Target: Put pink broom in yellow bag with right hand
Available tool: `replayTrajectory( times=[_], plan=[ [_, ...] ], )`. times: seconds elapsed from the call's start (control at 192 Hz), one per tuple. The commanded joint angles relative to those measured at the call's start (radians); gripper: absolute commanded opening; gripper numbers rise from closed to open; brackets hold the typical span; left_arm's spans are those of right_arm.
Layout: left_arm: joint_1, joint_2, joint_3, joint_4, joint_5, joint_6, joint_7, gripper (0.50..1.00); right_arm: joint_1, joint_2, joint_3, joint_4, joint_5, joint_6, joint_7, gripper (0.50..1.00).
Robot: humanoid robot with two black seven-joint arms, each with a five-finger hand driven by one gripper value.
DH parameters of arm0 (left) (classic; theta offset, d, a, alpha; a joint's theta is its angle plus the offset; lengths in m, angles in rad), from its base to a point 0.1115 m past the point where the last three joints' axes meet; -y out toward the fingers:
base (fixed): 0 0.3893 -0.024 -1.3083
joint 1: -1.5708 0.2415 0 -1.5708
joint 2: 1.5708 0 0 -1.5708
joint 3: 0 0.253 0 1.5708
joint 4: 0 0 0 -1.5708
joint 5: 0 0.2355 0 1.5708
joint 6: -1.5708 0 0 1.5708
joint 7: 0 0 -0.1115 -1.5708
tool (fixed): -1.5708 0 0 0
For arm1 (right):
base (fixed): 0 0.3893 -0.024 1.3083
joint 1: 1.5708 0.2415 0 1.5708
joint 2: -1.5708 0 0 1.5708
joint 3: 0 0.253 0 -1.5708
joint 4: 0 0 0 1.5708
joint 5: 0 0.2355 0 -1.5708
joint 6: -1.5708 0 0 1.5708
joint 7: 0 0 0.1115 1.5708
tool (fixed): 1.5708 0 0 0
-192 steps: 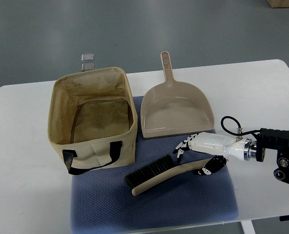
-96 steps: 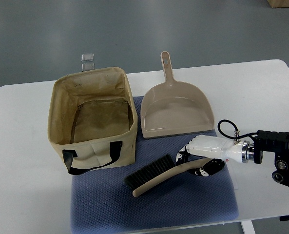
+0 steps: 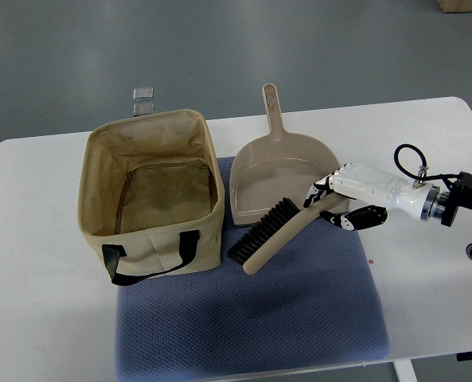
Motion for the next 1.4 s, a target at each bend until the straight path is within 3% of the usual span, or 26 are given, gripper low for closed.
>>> replayTrajectory(
  times=[0.0, 0.198, 0.432, 0.52, 0.645, 0.78, 1.046, 1.077, 1.082, 1.103, 1.108, 1.113, 1.118, 1.124, 1.129, 1.134, 1.139, 1.144, 1.15, 1.186, 1.228, 1.394],
  plan=[
    [0.000, 0.000, 0.000, 0.000, 0.000, 0.000, 0.000, 1.000, 0.052, -0.055, 0.004, -0.002, 0.065, 0.001, 0.001, 0.500],
    [0.000, 0.000, 0.000, 0.000, 0.000, 0.000, 0.000, 1.000, 0.184, -0.156, 0.001, -0.006, 0.162, 0.027, 0.000, 0.500],
    [0.000, 0.000, 0.000, 0.000, 0.000, 0.000, 0.000, 1.000, 0.333, -0.147, -0.002, -0.006, 0.162, 0.070, -0.016, 0.500],
    [0.000, 0.000, 0.000, 0.000, 0.000, 0.000, 0.000, 1.000, 0.399, -0.083, -0.002, -0.006, 0.162, 0.101, -0.025, 0.500],
    [0.000, 0.000, 0.000, 0.000, 0.000, 0.000, 0.000, 1.000, 0.463, 0.043, -0.009, -0.009, 0.157, 0.116, -0.097, 0.500],
    [0.000, 0.000, 0.000, 0.000, 0.000, 0.000, 0.000, 1.000, 0.482, 0.164, -0.029, -0.015, 0.145, 0.116, -0.112, 0.500],
    [0.000, 0.000, 0.000, 0.000, 0.000, 0.000, 0.000, 1.000, 0.494, 0.221, -0.103, -0.018, 0.117, 0.104, -0.117, 0.500],
    [-0.001, 0.000, 0.000, 0.000, 0.000, 0.000, 0.000, 1.000, 0.492, 0.223, -0.101, -0.018, 0.119, 0.104, -0.116, 0.564],
    [0.000, 0.000, 0.000, 0.000, 0.000, 0.000, 0.000, 1.000, 0.492, 0.223, -0.101, -0.020, 0.119, 0.104, -0.116, 0.592],
    [0.000, 0.000, 0.000, 0.000, 0.000, 0.000, 0.000, 1.000, 0.492, 0.223, -0.101, -0.020, 0.120, 0.104, -0.116, 0.621],
    [0.000, 0.000, 0.000, 0.000, 0.000, 0.000, 0.000, 1.000, 0.492, 0.223, -0.101, -0.020, 0.120, 0.104, -0.116, 0.655],
    [0.000, 0.000, 0.000, 0.000, 0.000, 0.000, 0.000, 1.000, 0.492, 0.223, -0.101, -0.020, 0.120, 0.104, -0.116, 0.656],
    [0.000, 0.000, 0.000, 0.000, 0.000, 0.000, 0.000, 1.000, 0.492, 0.224, -0.100, -0.020, 0.122, 0.102, -0.114, 0.696],
    [0.000, 0.000, 0.000, 0.000, 0.000, 0.000, 0.000, 1.000, 0.492, 0.224, -0.100, -0.020, 0.122, 0.102, -0.114, 0.697],
    [0.000, 0.000, 0.000, 0.000, 0.000, 0.000, 0.000, 1.000, 0.492, 0.224, -0.100, -0.020, 0.122, 0.104, -0.114, 0.737],
    [0.000, 0.000, 0.000, 0.000, 0.000, 0.000, 0.000, 1.000, 0.492, 0.224, -0.100, -0.020, 0.122, 0.104, -0.114, 0.738],
    [0.000, 0.000, 0.000, 0.000, 0.000, 0.000, 0.000, 1.000, 0.492, 0.223, -0.100, -0.020, 0.122, 0.102, -0.114, 0.780],
    [0.000, 0.000, 0.000, 0.000, 0.000, 0.000, 0.000, 1.000, 0.492, 0.223, -0.100, -0.020, 0.122, 0.102, -0.114, 0.780],
    [0.000, 0.000, 0.000, 0.000, 0.000, 0.000, 0.000, 1.000, 0.491, 0.224, -0.098, -0.020, 0.122, 0.102, -0.114, 0.823],
    [0.000, 0.000, 0.000, 0.000, 0.000, 0.000, 0.000, 1.000, 0.491, 0.224, -0.097, -0.020, 0.125, 0.102, -0.112, 0.907],
    [0.000, 0.000, 0.000, 0.000, 0.000, 0.000, 0.000, 1.000, 0.489, 0.224, -0.095, -0.020, 0.126, 0.102, -0.109, 0.928],
    [0.000, 0.000, 0.000, 0.000, 0.000, 0.000, 0.000, 1.000, 0.489, 0.215, -0.092, -0.023, 0.130, 0.102, -0.103, 0.928]
  ],
)
